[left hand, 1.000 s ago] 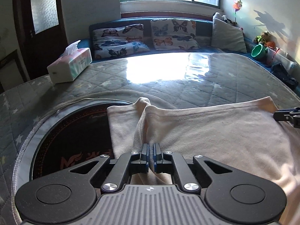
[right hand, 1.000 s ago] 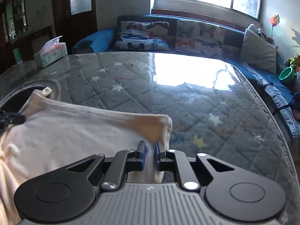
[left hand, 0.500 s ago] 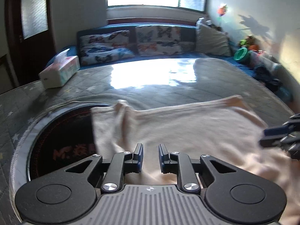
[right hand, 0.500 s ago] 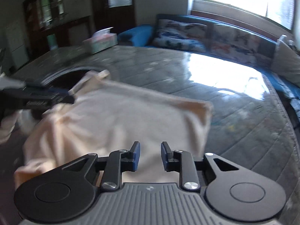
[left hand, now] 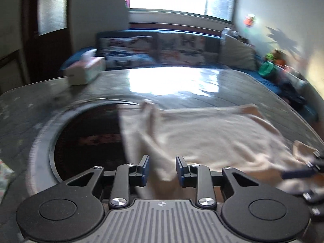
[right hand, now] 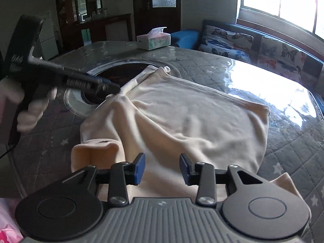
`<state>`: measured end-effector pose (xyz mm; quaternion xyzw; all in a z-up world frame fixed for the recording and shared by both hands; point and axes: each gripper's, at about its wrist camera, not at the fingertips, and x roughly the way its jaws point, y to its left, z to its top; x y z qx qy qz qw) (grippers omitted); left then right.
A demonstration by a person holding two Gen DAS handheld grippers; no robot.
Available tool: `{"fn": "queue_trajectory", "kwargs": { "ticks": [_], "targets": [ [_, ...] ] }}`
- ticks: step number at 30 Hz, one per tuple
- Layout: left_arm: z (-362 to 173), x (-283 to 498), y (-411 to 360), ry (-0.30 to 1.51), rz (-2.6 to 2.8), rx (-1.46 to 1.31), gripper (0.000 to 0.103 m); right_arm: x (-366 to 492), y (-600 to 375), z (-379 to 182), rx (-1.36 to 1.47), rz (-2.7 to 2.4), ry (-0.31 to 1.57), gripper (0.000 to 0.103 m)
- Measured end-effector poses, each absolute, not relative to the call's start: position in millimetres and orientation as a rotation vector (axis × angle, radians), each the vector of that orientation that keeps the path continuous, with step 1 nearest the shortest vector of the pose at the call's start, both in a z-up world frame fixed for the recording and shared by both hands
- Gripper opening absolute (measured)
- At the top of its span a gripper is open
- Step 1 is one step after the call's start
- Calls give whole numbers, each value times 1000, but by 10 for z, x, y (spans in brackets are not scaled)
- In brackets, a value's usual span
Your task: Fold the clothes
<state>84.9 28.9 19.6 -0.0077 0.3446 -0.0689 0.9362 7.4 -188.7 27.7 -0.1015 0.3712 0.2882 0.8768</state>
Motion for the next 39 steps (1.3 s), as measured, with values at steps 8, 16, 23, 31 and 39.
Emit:
{"fn": "queue_trajectory", "kwargs": {
  "ticks": [8, 16, 23, 31, 39],
  "targets": [
    [69, 1486, 536, 730, -20, -34, 30, 58, -1904, 184, -199, 598, 813, 39],
    [-36, 1982, 590, 737, -9, -51, 29, 69, -1901, 114, -201, 608, 843, 44],
    [-120, 2167, 577, 743, -10, -57, 30, 82, -1892, 112, -201, 614, 845, 44],
    [-107, 2123, 693, 719, 34, -76, 3, 82, -1884, 102, -205, 614, 839, 45],
    [111, 1590, 1058, 635, 164, -117, 2, 76, -1861, 104, -221, 608, 830, 46]
  ]
}}
